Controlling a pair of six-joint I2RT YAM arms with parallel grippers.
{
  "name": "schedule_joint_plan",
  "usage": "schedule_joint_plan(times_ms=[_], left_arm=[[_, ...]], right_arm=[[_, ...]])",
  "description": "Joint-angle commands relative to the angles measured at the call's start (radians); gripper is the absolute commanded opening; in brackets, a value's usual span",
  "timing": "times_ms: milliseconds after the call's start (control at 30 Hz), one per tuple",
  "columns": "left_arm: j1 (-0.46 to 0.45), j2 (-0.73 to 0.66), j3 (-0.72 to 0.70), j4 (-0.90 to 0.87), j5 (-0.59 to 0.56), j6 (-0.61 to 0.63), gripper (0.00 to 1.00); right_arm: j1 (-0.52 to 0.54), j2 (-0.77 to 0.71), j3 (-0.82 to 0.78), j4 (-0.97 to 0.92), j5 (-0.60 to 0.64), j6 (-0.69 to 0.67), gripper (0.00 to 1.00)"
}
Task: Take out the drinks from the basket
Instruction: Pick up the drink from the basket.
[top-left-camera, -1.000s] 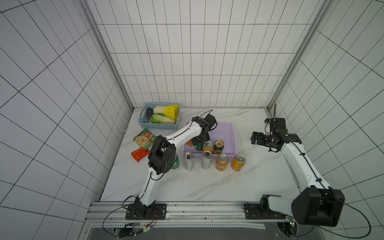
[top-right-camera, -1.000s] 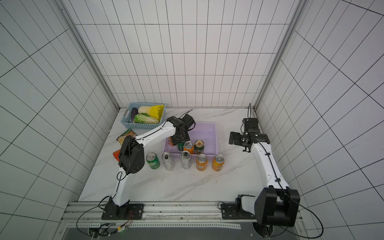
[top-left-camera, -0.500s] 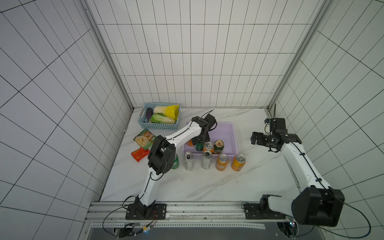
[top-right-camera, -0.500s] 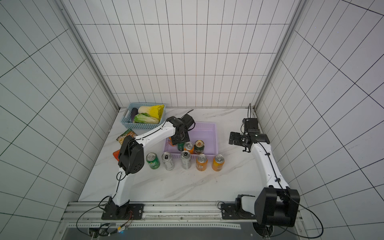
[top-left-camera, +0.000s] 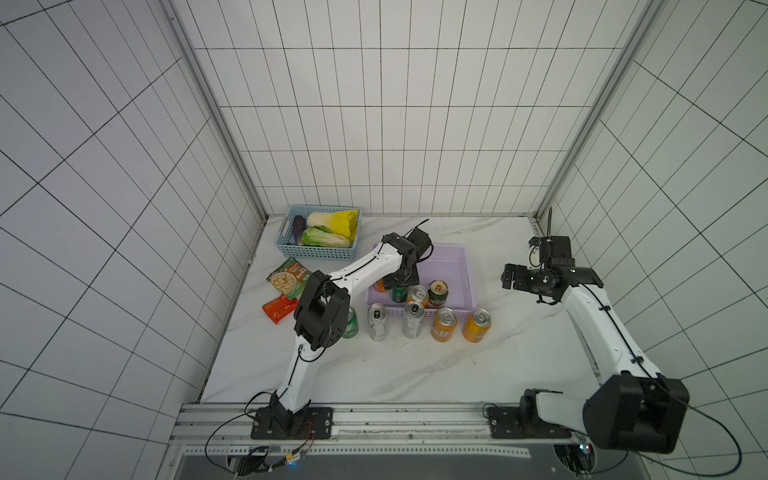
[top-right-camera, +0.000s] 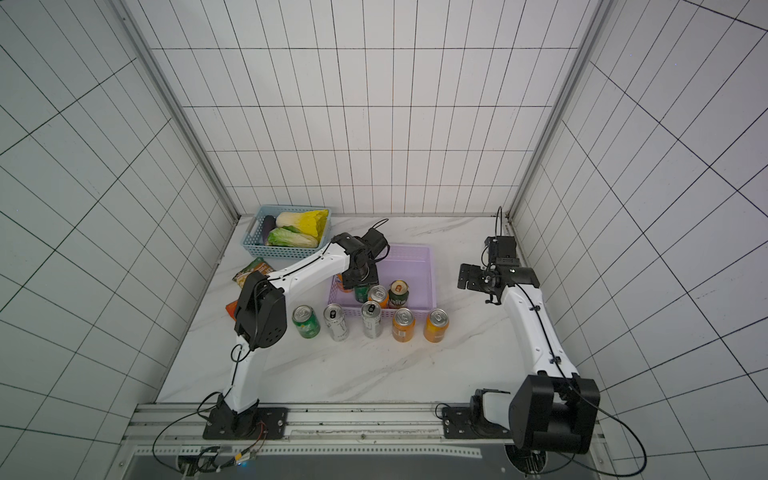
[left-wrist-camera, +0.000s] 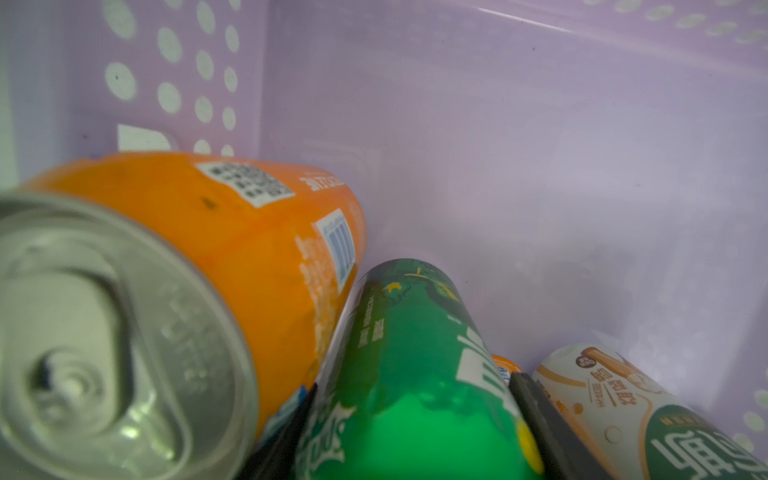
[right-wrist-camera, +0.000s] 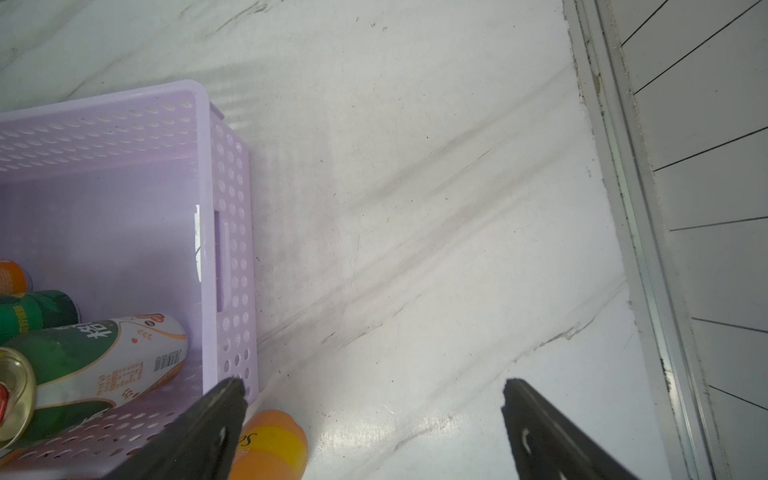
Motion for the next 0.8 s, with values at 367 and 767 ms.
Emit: schedule_joint_plan(times_ms=[367, 767], left_arm=[[-0.007, -0.121, 0.024, -0.064, 0.056, 0.204, 0.57], [0.024, -0.167, 0.032, -0.095, 0.187, 0.372, 0.54]], right_arm=[[-0.013, -0.010, -0.032, 0.002, 0.006, 0.001, 1.00], [-0.012, -0.005, -0.029, 0.002, 0.003, 0.001, 0.99]])
